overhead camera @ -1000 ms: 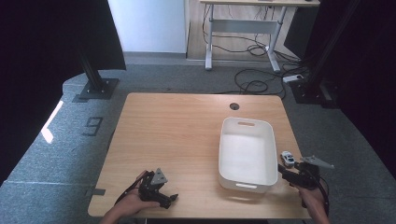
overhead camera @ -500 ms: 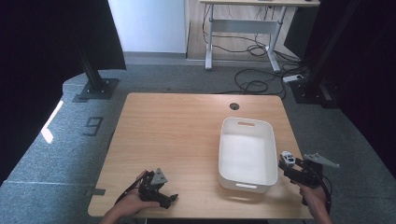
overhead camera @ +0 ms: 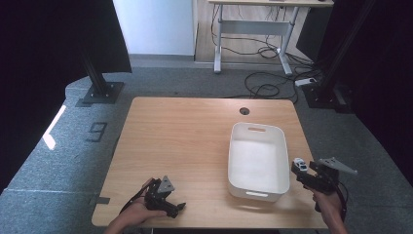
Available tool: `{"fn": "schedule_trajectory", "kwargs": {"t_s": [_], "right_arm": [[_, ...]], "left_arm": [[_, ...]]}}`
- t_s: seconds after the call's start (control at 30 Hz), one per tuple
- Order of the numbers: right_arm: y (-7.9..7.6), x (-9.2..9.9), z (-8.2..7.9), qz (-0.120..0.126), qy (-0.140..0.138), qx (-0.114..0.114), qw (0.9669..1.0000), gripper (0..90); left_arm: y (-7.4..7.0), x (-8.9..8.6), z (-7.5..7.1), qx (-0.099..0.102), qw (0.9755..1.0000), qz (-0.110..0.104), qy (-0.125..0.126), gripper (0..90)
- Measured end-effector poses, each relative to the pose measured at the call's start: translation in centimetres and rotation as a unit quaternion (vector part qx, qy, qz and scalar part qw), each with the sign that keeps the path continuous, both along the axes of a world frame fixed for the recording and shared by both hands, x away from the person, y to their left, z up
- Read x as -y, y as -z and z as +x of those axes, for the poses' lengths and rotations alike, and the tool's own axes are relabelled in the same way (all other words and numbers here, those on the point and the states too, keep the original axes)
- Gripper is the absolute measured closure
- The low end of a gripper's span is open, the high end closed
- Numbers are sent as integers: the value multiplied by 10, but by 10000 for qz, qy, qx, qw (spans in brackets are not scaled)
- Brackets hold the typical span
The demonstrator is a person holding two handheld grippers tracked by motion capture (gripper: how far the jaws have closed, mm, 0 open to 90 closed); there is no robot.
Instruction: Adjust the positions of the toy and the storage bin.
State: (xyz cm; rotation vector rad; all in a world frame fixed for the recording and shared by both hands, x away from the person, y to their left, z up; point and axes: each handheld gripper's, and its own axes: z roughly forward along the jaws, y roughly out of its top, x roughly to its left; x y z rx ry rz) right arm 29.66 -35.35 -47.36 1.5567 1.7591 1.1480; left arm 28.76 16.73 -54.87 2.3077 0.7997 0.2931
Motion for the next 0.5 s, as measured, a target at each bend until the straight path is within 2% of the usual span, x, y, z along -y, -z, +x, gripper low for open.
{"fn": "schedule_trajectory", "kwargs": {"t_s": [0.5], "right_arm": [[-1,-9,3,-35,-116,28,9999,218]], "left_arm": [[0,0,0,0,10000,1,2,0]]}}
